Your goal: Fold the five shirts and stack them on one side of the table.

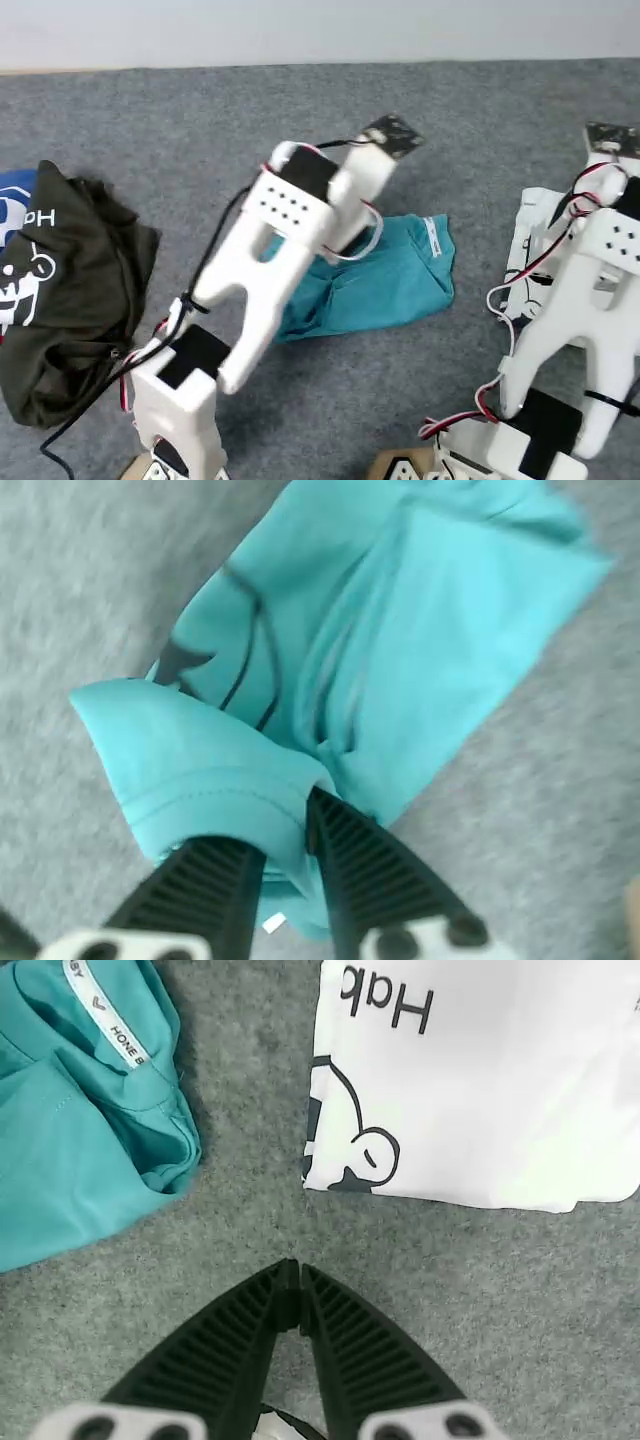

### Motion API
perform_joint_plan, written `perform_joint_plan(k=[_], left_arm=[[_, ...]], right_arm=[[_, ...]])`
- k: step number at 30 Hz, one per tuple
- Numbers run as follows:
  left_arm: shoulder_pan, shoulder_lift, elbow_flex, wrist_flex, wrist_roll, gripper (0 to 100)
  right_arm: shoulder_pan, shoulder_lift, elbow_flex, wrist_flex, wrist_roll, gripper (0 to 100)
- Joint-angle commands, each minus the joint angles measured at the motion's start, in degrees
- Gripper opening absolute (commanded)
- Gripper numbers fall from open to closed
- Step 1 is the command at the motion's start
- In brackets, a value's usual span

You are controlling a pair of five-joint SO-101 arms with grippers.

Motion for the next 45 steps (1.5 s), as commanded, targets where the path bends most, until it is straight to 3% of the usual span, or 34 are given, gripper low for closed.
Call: perform_joint_plan(k=[1, 10, 31, 36, 45], left_arm=[[2.5, 0.4, -6.7, 1.0, 3.0, 0], [3.3, 18.7, -28.5, 1.8, 7.5, 0], [9.7, 35.7, -48.5, 1.3, 11.9, 3], [9.7, 35.5, -52.4, 1.7, 12.0, 19], [7.3, 22.9, -44.8, 1.9, 10.9, 20]], right_arm=[[0.7, -3.0, -0.5, 1.6, -0.1, 0.9], [0.7, -3.0, -0.5, 1.7, -0.1, 0.9], [0.7, -2.9, -0.5, 1.5, -0.1, 0.9], [0.6, -2.9, -0.5, 1.5, -0.1, 0.9], [-0.4, -3.0, -0.5, 1.6, -0.1, 1.0]])
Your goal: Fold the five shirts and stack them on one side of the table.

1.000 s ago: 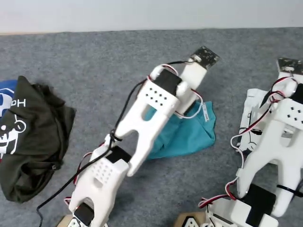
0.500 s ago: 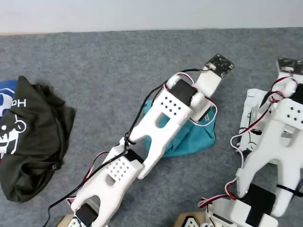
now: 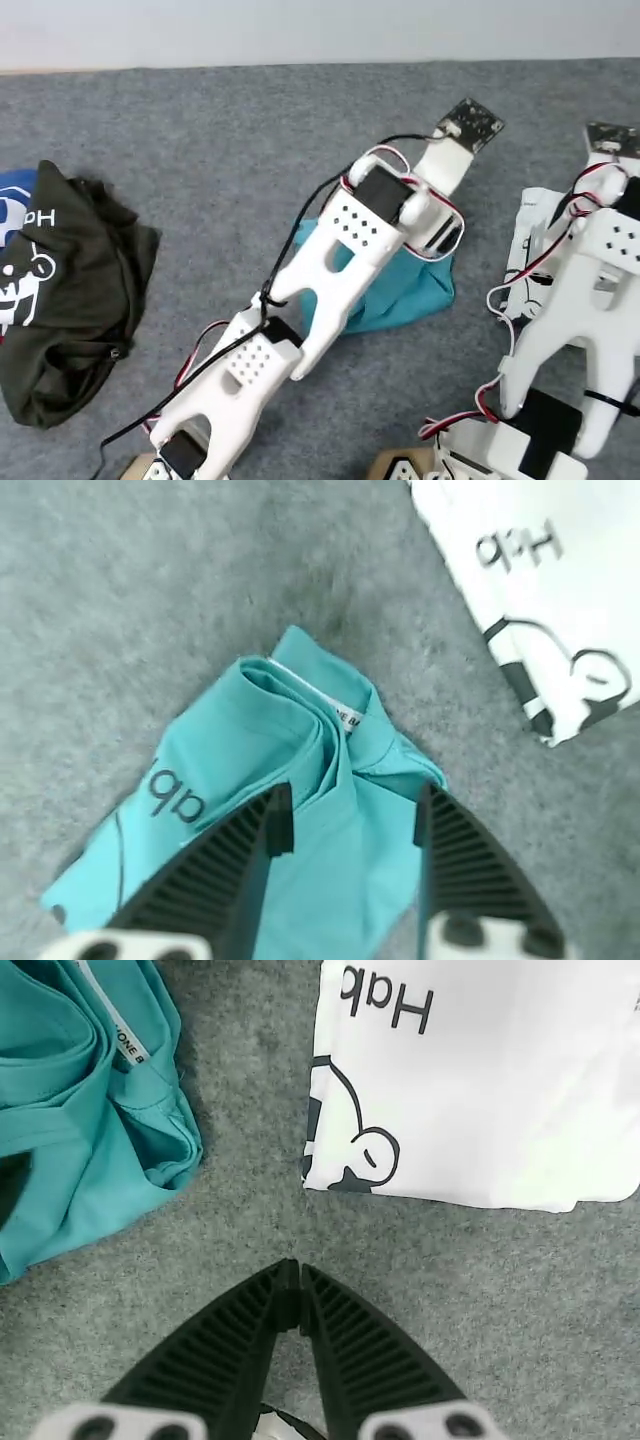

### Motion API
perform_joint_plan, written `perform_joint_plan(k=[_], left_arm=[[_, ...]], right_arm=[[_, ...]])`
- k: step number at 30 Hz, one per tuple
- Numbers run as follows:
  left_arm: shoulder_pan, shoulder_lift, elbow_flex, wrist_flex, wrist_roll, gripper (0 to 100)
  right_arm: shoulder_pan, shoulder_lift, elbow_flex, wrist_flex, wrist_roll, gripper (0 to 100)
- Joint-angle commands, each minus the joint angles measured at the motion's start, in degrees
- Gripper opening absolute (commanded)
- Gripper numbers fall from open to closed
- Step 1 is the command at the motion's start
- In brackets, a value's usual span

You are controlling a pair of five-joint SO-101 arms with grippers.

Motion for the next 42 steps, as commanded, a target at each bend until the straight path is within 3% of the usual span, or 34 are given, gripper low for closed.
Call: perform_joint_plan(k=[1, 6, 14, 24, 32, 42], left_arm=[[-2.9, -10.0, 4.8, 1.6, -0.6, 19], [-9.8, -23.1, 19.9, 1.6, -1.4, 1], [-22.3, -45.0, 49.5, 1.3, -7.6, 0], [-43.3, -58.4, 64.6, 1.4, -7.9, 0], [-48.5, -61.8, 68.4, 1.4, -10.7, 0], [-49.5, -62.1, 68.3, 1.4, -10.7, 0]], right_arm=[[-1.4, -3.0, -0.5, 1.9, -0.1, 1.0], [-9.8, -2.5, -0.5, 1.7, -7.6, 0.9], [-29.2, 4.8, -0.7, -6.7, -20.7, 1.1], [-45.1, 24.0, -7.2, -14.7, -27.5, 0.9], [-46.6, 35.8, -11.5, -16.8, -27.0, 0.9], [-33.2, 40.7, -11.6, -5.8, -18.9, 0.9]])
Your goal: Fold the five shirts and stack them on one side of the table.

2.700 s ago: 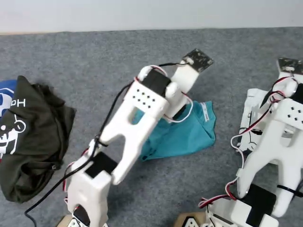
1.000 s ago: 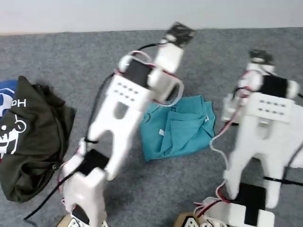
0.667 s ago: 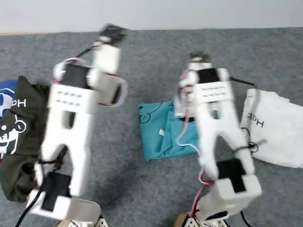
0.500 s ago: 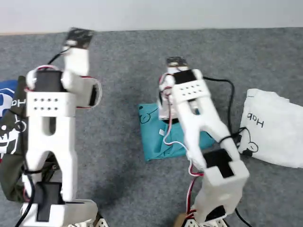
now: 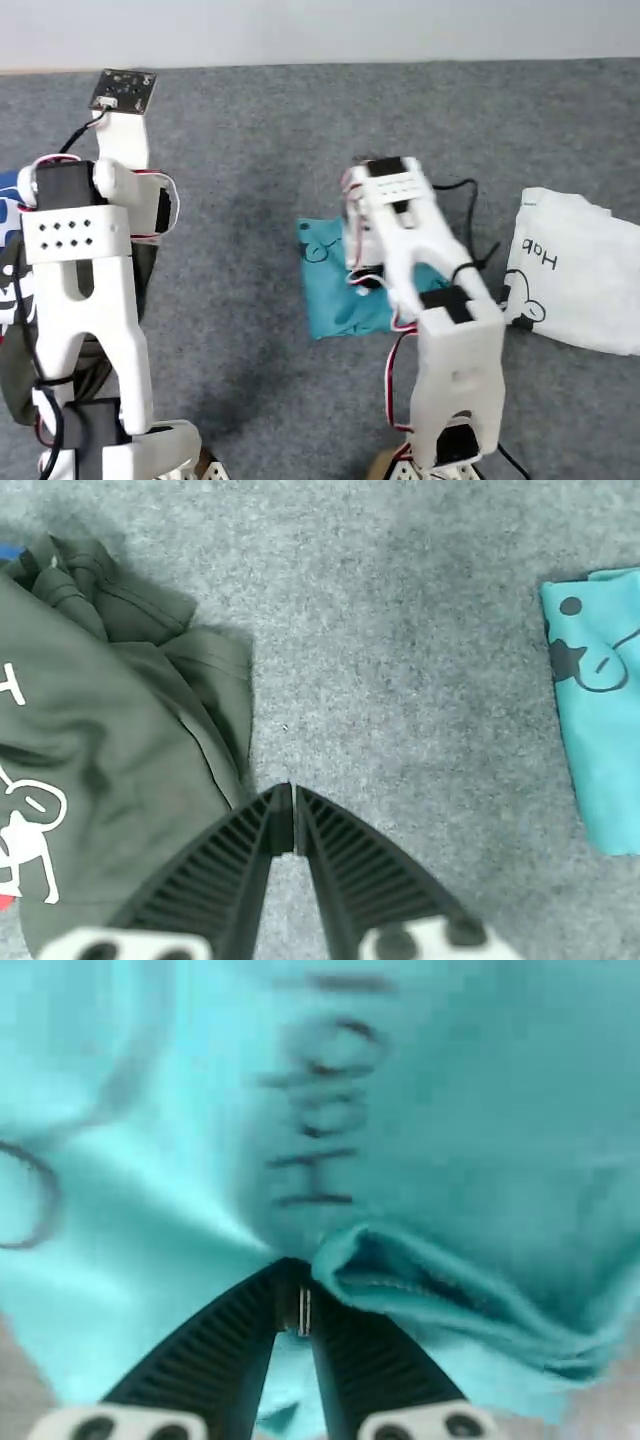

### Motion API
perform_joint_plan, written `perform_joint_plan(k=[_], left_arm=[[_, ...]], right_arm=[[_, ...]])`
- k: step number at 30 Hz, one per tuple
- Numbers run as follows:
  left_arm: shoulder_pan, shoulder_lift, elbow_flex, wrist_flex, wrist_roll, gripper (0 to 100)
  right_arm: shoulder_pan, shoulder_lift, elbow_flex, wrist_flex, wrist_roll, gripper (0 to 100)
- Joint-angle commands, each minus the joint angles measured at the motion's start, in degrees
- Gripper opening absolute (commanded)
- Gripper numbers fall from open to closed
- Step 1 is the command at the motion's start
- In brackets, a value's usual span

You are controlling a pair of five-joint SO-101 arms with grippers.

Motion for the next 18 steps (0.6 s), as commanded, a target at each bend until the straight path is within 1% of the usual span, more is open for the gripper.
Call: perform_joint_plan(k=[1, 5, 8, 10, 14, 18], left_arm=[[-0.1, -2.4, -0.2, 1.3, -0.7, 0], [-0.1, -2.4, -0.2, 1.3, -0.7, 0], [-0.1, -2.3, -0.2, 1.3, -0.7, 0], [0.1, -2.3, -0.2, 1.3, -0.7, 0], [0.1, -2.3, -0.2, 1.3, -0.7, 0], [0.1, -2.0, -0.2, 1.3, -0.4, 0]], right_arm=[[6.6, -0.6, -3.0, 6.4, 3.8, 0.9], [12.4, -4.0, -2.7, 12.3, 8.4, 0.9], [15.5, -10.2, -2.2, 12.4, 10.7, 0.9], [16.3, -15.1, -1.0, 12.4, 12.4, 0.9], [15.7, -24.4, 4.0, 12.4, 13.3, 0.9], [9.7, -27.9, 6.1, 8.8, 12.7, 0.9]])
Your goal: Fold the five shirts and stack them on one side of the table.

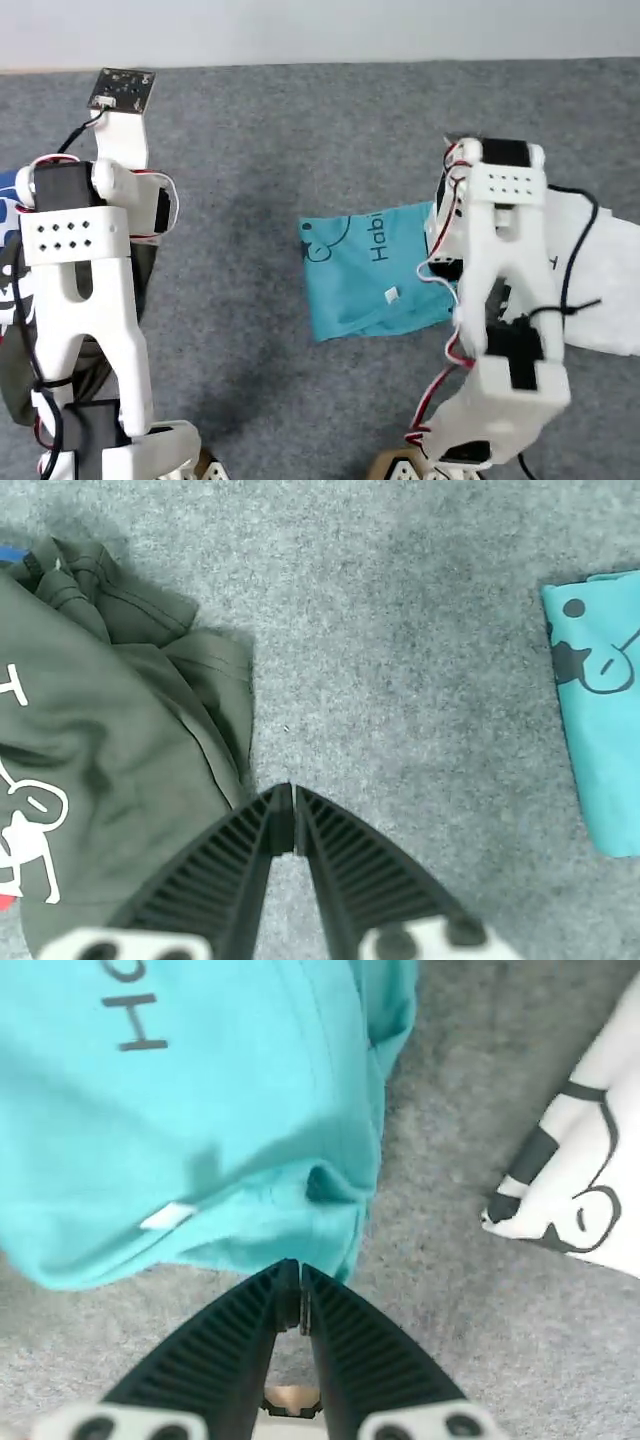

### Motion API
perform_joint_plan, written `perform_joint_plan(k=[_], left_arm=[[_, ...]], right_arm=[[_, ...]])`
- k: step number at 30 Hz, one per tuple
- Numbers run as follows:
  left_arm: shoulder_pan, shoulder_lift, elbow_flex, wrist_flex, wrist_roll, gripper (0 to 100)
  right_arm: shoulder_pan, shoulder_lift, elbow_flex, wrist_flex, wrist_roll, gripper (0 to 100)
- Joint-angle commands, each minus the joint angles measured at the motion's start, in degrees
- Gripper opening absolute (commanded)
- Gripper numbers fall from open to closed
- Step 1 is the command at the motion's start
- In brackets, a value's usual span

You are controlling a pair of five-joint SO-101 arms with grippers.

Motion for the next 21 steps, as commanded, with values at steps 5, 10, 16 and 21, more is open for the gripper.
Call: perform_joint_plan(k=[5, 10, 16, 21], left_arm=[[0.2, -2.0, -0.2, 1.3, -0.4, 0], [0.0, -2.1, -0.2, 1.3, -0.4, 0], [0.0, -2.2, -0.2, 1.3, -0.5, 0], [0.1, -2.2, -0.2, 1.3, -0.5, 0]], right_arm=[[-10.9, -0.3, 1.3, -12.6, -5.5, 0.9], [-11.3, 9.4, 1.9, -19.7, -7.7, 0.9], [-8.9, 14.0, 1.9, -7.9, -7.7, 0.9], [-3.0, 11.9, 2.3, -0.6, -7.6, 0.9]])
